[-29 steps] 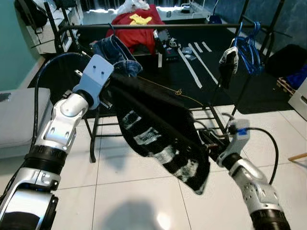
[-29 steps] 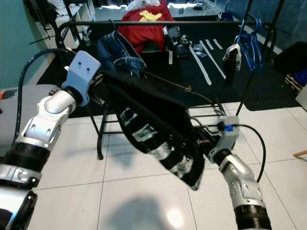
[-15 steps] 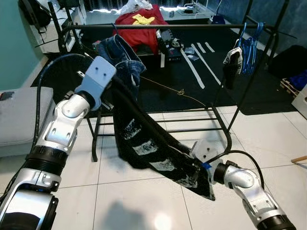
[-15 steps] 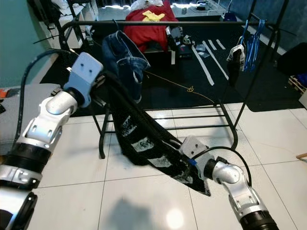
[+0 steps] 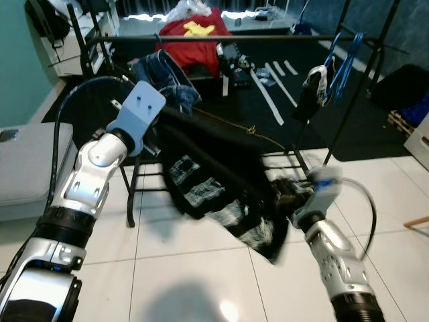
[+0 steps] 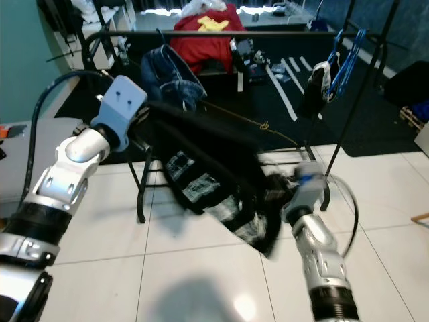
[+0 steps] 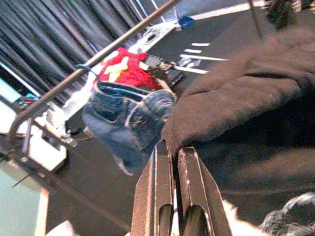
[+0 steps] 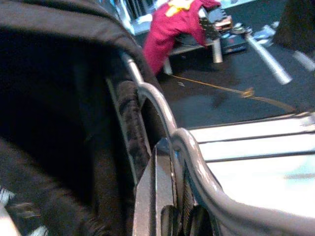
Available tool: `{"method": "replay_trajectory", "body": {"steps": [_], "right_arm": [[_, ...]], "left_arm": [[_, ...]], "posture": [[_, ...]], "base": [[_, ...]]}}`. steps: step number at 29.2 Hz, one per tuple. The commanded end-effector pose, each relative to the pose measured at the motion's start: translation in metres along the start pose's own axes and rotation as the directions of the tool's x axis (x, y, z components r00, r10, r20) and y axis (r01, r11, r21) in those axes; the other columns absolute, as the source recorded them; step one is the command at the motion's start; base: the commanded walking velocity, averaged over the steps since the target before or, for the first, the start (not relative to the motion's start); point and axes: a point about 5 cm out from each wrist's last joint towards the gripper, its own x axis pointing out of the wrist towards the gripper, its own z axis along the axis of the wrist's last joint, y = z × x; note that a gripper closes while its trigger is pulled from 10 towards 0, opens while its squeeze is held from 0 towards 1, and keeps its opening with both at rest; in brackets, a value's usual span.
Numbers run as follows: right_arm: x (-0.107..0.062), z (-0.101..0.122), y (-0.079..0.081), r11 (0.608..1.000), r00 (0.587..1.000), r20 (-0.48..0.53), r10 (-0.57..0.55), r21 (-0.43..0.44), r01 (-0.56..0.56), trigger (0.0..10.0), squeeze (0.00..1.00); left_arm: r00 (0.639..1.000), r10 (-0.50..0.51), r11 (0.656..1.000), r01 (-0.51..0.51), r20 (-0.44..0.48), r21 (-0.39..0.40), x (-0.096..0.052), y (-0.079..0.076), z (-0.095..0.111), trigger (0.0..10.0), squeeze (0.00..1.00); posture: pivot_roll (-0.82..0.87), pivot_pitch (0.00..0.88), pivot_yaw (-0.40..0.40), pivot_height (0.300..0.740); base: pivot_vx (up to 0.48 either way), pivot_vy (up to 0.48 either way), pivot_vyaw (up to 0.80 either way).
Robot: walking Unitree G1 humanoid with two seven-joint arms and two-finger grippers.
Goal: Hang hanger
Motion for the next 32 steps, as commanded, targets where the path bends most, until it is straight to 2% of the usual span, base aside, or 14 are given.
{"method": "replay_trajectory", "body": {"steps": [1, 3, 4, 7, 8, 12, 14, 15, 16, 18, 19, 20, 23, 32], "right_arm": [[-0.014, -0.022, -0.009, 0.986, 0.993, -0.117, -0.003, -0.167, -0.017, 0.0, 0.00], [-0.014, -0.021, -0.010, 0.976, 0.993, -0.118, -0.014, -0.217, -0.012, 0.0, 0.00], [-0.010, -0.018, -0.008, 0.993, 0.994, -0.064, -0.085, 0.080, 0.090, 0.0, 0.00], [-0.010, -0.021, -0.008, 0.993, 0.993, -0.081, -0.091, 0.070, 0.096, 0.0, 0.00], [-0.008, -0.017, -0.003, 0.991, 0.995, -0.099, 0.014, -0.133, -0.027, 0.0, 0.00], [-0.009, -0.022, -0.002, 0.985, 0.991, -0.115, -0.067, 0.154, 0.084, 0.0, 0.00], [-0.009, -0.021, -0.002, 0.984, 0.991, -0.118, -0.070, 0.156, 0.088, 0.0, 0.00], [-0.008, -0.022, 0.010, 0.945, 0.977, -0.189, 0.100, -0.289, -0.153, 0.0, 0.00], [-0.013, -0.033, 0.021, 0.746, 0.920, -0.317, 0.231, -0.549, -0.377, 0.0, 0.00], [-0.023, -0.056, 0.035, 0.672, 0.835, -0.442, 0.326, -0.513, -0.534, 0.0, 0.00], [-0.023, -0.056, 0.035, 0.672, 0.835, -0.442, 0.326, -0.513, -0.534, 0.0, 0.00], [-0.025, -0.069, 0.036, 0.777, 0.823, -0.475, 0.313, -0.370, -0.509, 0.0, 0.00], [-0.044, -0.125, 0.037, 0.778, 0.650, -0.712, 0.265, -0.241, -0.581, 0.0, 0.00], [-0.023, -0.105, 0.060, 0.804, 0.804, -0.495, 0.330, -0.298, -0.514, 0.0, 0.00]], "left_arm": [[0.998, 0.058, 0.998, -0.058, 0.021, 0.015, -0.003, 0.016, 0.005, 0.0, 0.00], [0.998, 0.056, 0.998, -0.056, 0.020, 0.016, -0.003, 0.015, 0.005, 0.0, 0.00], [0.998, 0.055, 0.998, -0.055, 0.020, 0.015, -0.003, 0.015, 0.005, 0.0, 0.00], [0.998, 0.054, 0.998, -0.054, 0.019, 0.015, -0.003, 0.015, 0.005, 0.0, 0.00], [0.998, 0.051, 0.999, -0.052, 0.020, 0.014, -0.003, 0.014, 0.005, 0.0, 0.00], [0.998, 0.051, 0.999, -0.051, 0.021, 0.014, -0.003, 0.014, 0.006, 0.0, 0.00], [0.998, 0.051, 0.999, -0.051, 0.021, 0.014, -0.003, 0.014, 0.006, 0.0, 0.00], [1.000, 0.019, 1.000, -0.019, 0.020, 0.008, -0.002, 0.007, 0.006, 0.0, 0.00], [1.000, -0.004, 1.000, 0.004, 0.020, 0.003, -0.002, 0.003, 0.005, 0.0, 0.00], [0.997, -0.079, 0.997, 0.079, 0.002, -0.018, -0.002, -0.013, 0.000, 0.0, 0.00], [0.997, -0.079, 0.997, 0.079, 0.002, -0.018, -0.002, -0.013, 0.000, 0.0, 0.00], [0.991, -0.133, 0.991, 0.132, -0.020, -0.036, -0.003, -0.025, -0.006, 0.0, 0.00], [0.931, -0.342, 0.936, 0.326, -0.127, -0.136, -0.013, -0.083, -0.036, 0.0, 0.00], [0.900, -0.374, 0.923, 0.338, -0.223, -0.182, -0.036, -0.118, -0.070, 0.0, 0.00]], "posture": [[0.04, 0.078, 0.046, 0.740], [0.04, 0.078, 0.046, 0.740], [0.04, 0.084, 0.051, 0.740], [0.04, 0.084, 0.050, 0.740], [0.04, 0.087, 0.052, 0.740], [0.04, 0.089, 0.047, 0.740], [0.04, 0.089, 0.047, 0.740], [0.04, 0.093, 0.049, 0.740], [0.04, 0.093, 0.049, 0.740], [0.04, 0.092, 0.045, 0.740], [0.04, 0.092, 0.045, 0.740], [0.04, 0.089, 0.045, 0.740], [0.05, 0.087, 0.041, 0.740], [0.05, 0.095, 0.045, 0.740]], "base": [[0.000, 0.000, 0.00], [0.000, 0.000, 0.00], [0.000, 0.000, 0.00], [0.000, 0.000, 0.00], [0.000, 0.000, 0.00], [0.000, 0.000, 0.00], [0.000, 0.000, 0.00], [0.000, 0.000, 0.00], [0.000, 0.000, 0.00], [0.000, 0.000, 0.00], [0.000, 0.000, 0.00], [0.000, 0.000, 0.00], [0.000, 0.000, 0.00], [0.000, 0.000, 0.00]]}}
